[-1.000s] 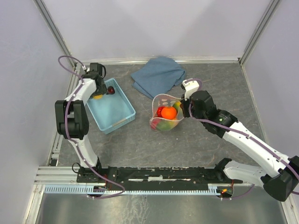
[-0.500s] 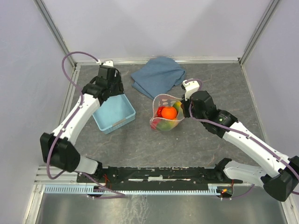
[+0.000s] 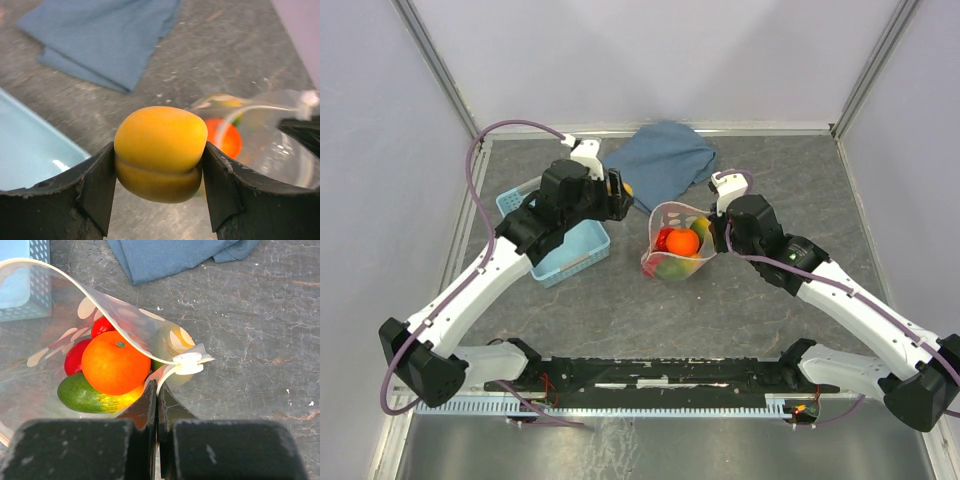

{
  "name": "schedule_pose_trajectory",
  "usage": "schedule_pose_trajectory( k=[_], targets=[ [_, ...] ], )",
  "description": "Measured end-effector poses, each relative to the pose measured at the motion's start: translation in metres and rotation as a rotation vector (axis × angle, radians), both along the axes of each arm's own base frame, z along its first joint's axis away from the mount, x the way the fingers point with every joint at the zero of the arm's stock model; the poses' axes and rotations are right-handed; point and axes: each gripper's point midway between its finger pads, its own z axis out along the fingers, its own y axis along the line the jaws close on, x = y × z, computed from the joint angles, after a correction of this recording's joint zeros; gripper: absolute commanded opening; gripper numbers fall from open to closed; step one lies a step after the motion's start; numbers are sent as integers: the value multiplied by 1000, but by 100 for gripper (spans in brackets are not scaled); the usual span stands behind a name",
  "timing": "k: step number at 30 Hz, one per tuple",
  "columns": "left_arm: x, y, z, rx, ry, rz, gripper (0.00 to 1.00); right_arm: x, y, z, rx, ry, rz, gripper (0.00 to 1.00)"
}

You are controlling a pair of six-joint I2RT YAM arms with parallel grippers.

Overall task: Place the food in the zip-top bag and seal the zipper
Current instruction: Pick up the fake fruit from the bin, then place the fake fruit in the zipper food storage bag.

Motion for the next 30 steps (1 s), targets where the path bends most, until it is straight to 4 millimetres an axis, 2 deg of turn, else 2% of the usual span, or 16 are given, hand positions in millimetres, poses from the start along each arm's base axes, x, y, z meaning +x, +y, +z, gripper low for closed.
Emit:
schedule_pose_trajectory(
  k=[7,11,15,21,26,30],
  targets=[
    [-45,-64,28,-59,-80,-236,56,-1,-1,0,-8,8,-1,2],
    [-69,-89,40,-54,-120,-344,56,-2,-2,-1,-9,10,-1,2],
    [-79,-108,44,-33,-146,-397,57,-2,-2,0,-9,10,-1,2],
    [-71,-124,19,81,-132,-383,59,-2,-2,0,-10,10,-1,2],
    [-64,-127,-4,189,-94,-348,62,-2,-2,0,-10,10,-1,2],
    [-66,-126,-19,261,-63,-340,65,-2,-2,0,-11,9,-3,2]
  ],
)
